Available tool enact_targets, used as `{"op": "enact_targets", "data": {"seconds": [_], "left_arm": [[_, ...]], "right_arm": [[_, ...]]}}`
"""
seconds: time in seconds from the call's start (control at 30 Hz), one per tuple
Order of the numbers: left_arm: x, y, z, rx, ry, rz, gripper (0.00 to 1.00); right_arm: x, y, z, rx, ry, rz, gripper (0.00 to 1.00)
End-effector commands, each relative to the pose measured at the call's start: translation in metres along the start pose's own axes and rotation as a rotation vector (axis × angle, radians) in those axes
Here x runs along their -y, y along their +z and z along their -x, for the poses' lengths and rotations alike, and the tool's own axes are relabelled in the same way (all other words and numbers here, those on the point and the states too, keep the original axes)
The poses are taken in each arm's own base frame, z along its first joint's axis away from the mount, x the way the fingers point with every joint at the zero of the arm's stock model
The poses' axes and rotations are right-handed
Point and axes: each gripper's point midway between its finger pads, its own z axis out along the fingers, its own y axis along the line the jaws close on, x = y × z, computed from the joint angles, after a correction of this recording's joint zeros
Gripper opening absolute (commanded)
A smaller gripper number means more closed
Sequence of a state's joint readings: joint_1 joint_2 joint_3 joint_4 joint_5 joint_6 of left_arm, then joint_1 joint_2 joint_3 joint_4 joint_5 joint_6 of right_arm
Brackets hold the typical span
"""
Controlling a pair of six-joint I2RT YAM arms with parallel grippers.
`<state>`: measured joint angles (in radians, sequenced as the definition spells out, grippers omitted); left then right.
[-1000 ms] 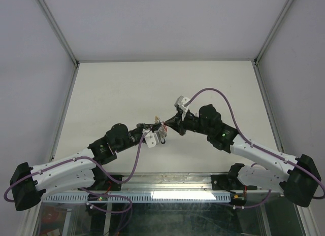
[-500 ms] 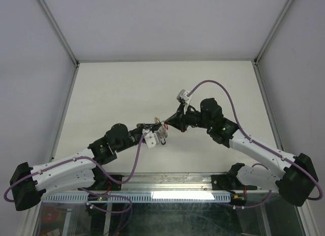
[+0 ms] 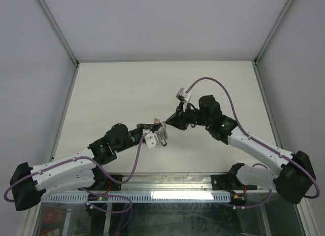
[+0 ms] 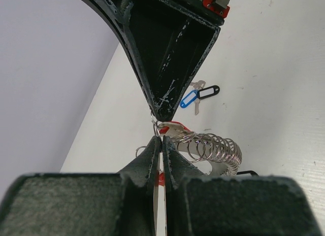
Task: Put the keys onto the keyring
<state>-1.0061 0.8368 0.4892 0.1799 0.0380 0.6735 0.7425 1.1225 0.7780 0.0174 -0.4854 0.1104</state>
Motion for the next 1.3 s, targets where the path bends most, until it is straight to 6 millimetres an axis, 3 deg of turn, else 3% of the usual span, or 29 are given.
{"op": "enact_targets", "data": {"seconds": [0.0,0.37,0.5,0.7,0.8,1.0,1.13,1.27], "left_arm": [[-0.012,-0.002,0.027,0.098,0.022,0.023,0.0],[-0.013,-0.002,0.028,0.099,0.019,0.025,0.0],[-0.012,-0.001,0.028,0.101,0.016,0.022,0.0],[-0.012,-0.002,0.028,0.102,0.016,0.023,0.0],[-0.013,-0.002,0.029,0.106,0.015,0.024,0.0],[-0.016,-0.004,0.037,0.138,-0.001,0.038,0.0],[-0.02,-0.008,0.048,0.182,-0.036,0.047,0.0],[-0.023,-0.01,0.059,0.223,-0.085,0.042,0.0]], "right_arm": [[0.004,-0.006,0.031,0.073,-0.022,-0.027,0.15],[0.006,-0.016,0.04,0.118,-0.083,-0.046,0.33],[0.003,-0.018,0.042,0.127,-0.102,-0.033,0.33],[-0.002,-0.019,0.041,0.13,-0.108,-0.009,0.21],[-0.005,-0.021,0.043,0.14,-0.122,0.005,0.22],[-0.012,-0.034,0.052,0.287,-0.317,0.025,0.33],[-0.023,-0.048,0.056,0.47,-0.518,0.046,0.34],[-0.039,-0.051,0.058,0.481,-0.615,0.125,0.34]]}}
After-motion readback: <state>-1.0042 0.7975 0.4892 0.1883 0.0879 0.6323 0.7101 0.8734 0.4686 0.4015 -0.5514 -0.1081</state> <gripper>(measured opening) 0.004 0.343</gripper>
